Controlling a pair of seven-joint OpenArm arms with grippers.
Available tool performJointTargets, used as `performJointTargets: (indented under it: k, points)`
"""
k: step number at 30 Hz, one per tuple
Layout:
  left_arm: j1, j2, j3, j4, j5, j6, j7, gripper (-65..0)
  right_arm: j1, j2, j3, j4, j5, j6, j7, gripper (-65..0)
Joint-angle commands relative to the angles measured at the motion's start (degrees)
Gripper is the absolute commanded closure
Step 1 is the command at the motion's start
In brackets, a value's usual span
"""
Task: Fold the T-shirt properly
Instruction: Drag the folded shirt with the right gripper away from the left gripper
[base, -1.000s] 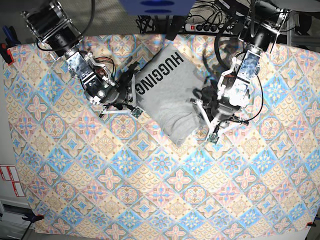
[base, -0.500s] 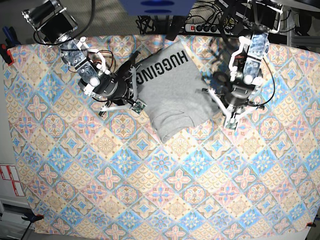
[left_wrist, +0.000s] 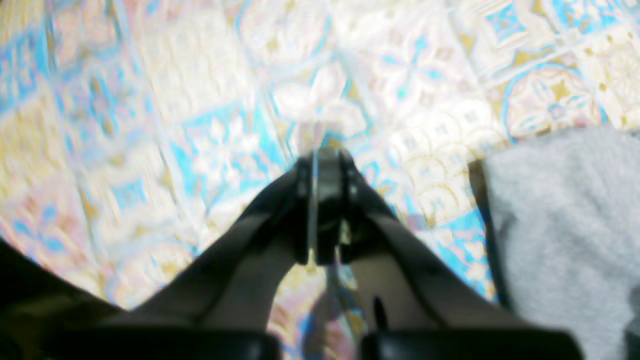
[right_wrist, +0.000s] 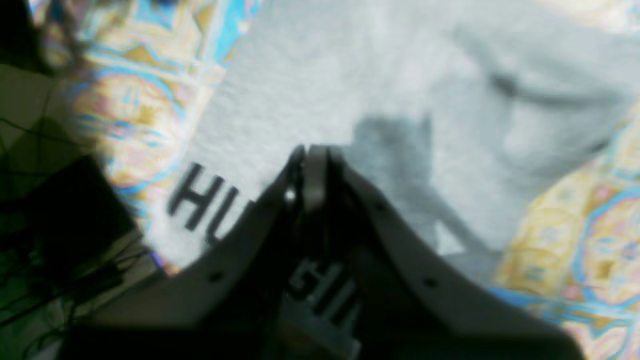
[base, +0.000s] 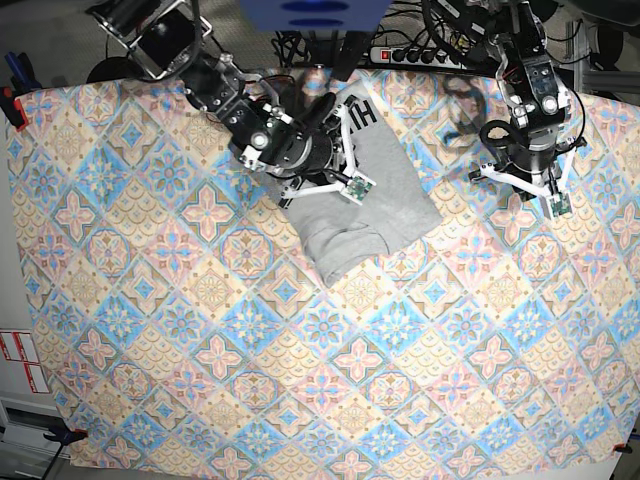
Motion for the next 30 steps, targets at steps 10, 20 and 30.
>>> performJointTargets:
  k: [10, 20, 30]
  points:
    - [-0.3, 1.8, -0.6, 1.1, 0.1, -0.2, -1.1, 0.0, 8.9, -12.3, -6.4, -16.3, 0.7, 0.3, 1.9, 0.0]
    - [-0.3, 1.5, -0.6, 1.1, 0.1, -0.2, -1.1, 0.0, 12.3, -14.1, -6.1, -32.4, 0.4, 0.3, 7.5, 0.0]
    - [-0.4, 1.6, -0.5, 1.1, 0.1, -0.2, -1.1, 0.0, 14.2, -5.1, 2.9, -33.0, 0.4, 0.3, 7.7, 0.0]
